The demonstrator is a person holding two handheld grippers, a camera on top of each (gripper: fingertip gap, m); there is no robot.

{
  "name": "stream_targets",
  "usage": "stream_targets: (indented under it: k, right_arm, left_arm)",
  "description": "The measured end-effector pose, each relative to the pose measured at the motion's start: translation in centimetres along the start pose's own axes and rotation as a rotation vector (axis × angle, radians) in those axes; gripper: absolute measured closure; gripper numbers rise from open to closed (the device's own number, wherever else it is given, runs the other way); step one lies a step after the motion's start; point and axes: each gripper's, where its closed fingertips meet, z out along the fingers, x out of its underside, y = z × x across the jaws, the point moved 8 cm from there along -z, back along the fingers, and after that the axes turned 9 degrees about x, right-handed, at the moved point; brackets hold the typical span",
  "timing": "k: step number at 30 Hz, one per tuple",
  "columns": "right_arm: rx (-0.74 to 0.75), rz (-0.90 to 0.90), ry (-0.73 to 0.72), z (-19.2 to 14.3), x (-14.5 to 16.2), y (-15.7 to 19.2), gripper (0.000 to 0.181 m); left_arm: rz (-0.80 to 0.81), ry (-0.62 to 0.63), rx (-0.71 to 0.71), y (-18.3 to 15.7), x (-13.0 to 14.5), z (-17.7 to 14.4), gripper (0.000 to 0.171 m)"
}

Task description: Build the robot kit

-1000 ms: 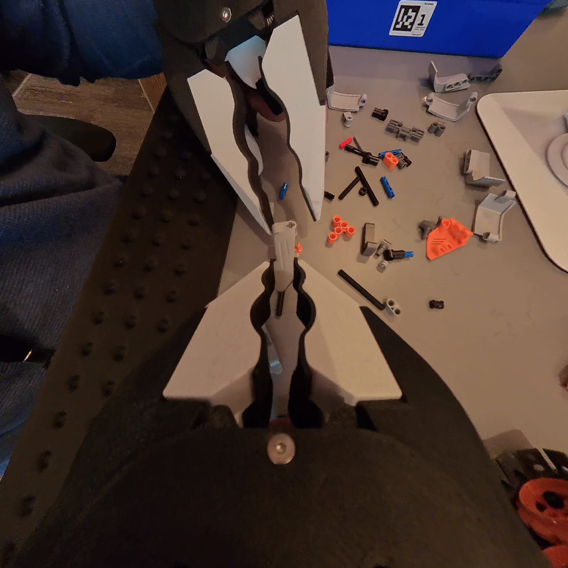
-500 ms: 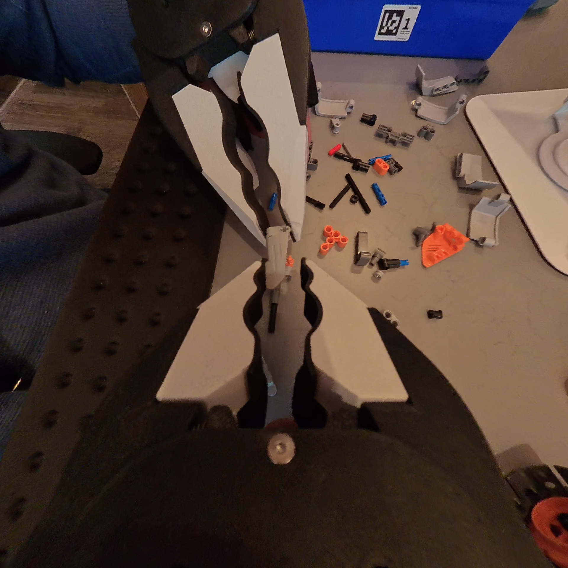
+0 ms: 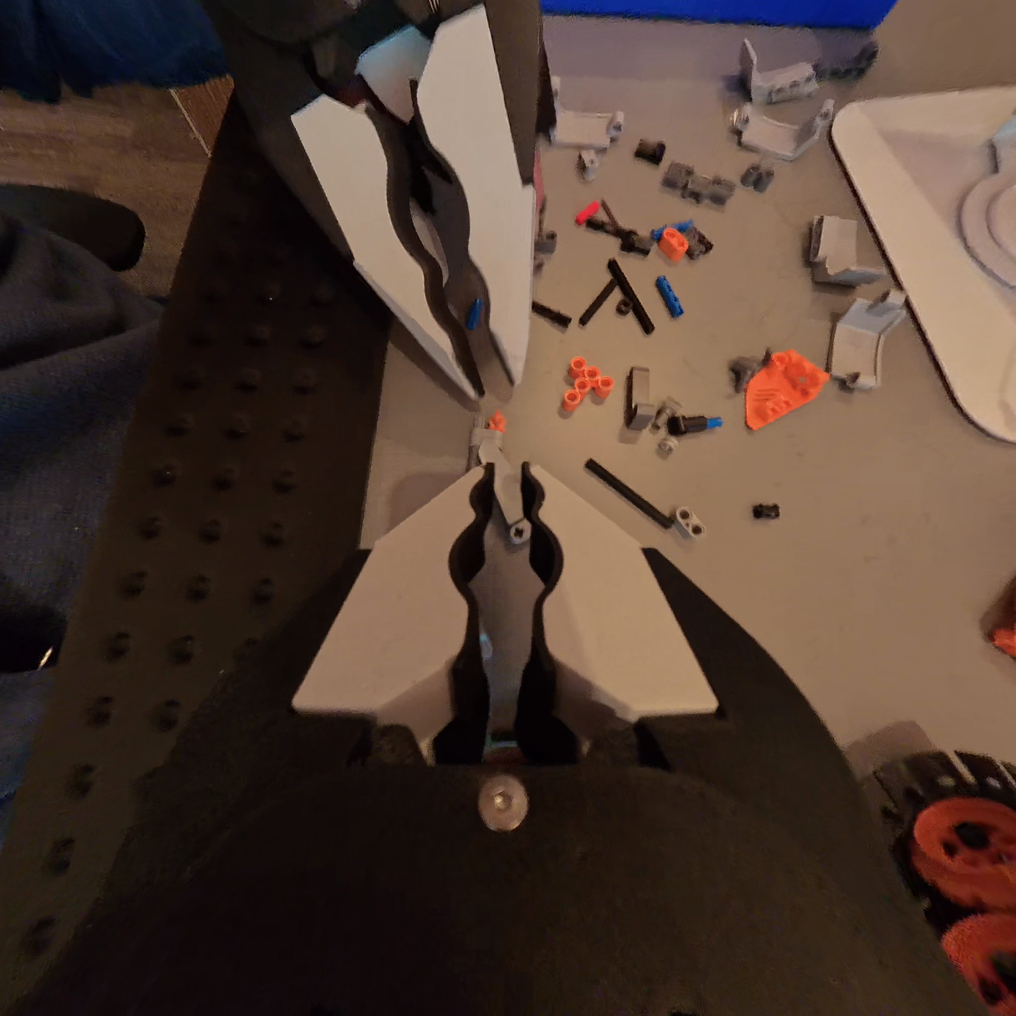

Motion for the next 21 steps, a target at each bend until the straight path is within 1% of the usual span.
stream_targets:
  k: [2,5,7,11,12,16,19,21]
  right_arm:
    - [0.0,0.012,0.058,-0.3,0.6,-0.3,0.168]
    - [0.022,-0.015,0.114,-0.5,1.5,-0.3,0.165]
    - [0.026,-0.02,0.137,-0.2,1.9,-0.4,0.164]
    - [0.018,-0.046,0.17,0.6,2.1,-0.2,0.169]
    - [0.013,-0.045,0.168,0.8,2.1,-0.2,0.173]
    - [0.042,-0.057,0.178,1.1,2.1,-0.9,0.176]
    - [0.097,-0.081,0.192,1.3,2.2,-1.5,0.18]
    - [0.142,-0.081,0.213,1.3,2.3,-1.9,0.177]
  left_arm:
    - [-0.012,0.002,0.005,0.2,0.1,-0.2,0.158]
    - [-0.009,0.009,0.016,0.5,-0.2,-0.2,0.157]
    - [-0.011,0.025,0.055,0.5,-0.6,0.3,0.157]
    - [-0.003,0.108,0.096,0.8,-0.7,1.9,0.155]
    - [-0.007,0.108,0.113,0.8,-0.8,2.1,0.159]
    - [0.008,0.115,0.136,0.8,-1.4,2.7,0.16]
    - [0.005,0.099,0.16,0.8,-1.9,3.2,0.159]
    - [0.012,0.079,0.176,0.7,-2.3,3.6,0.158]
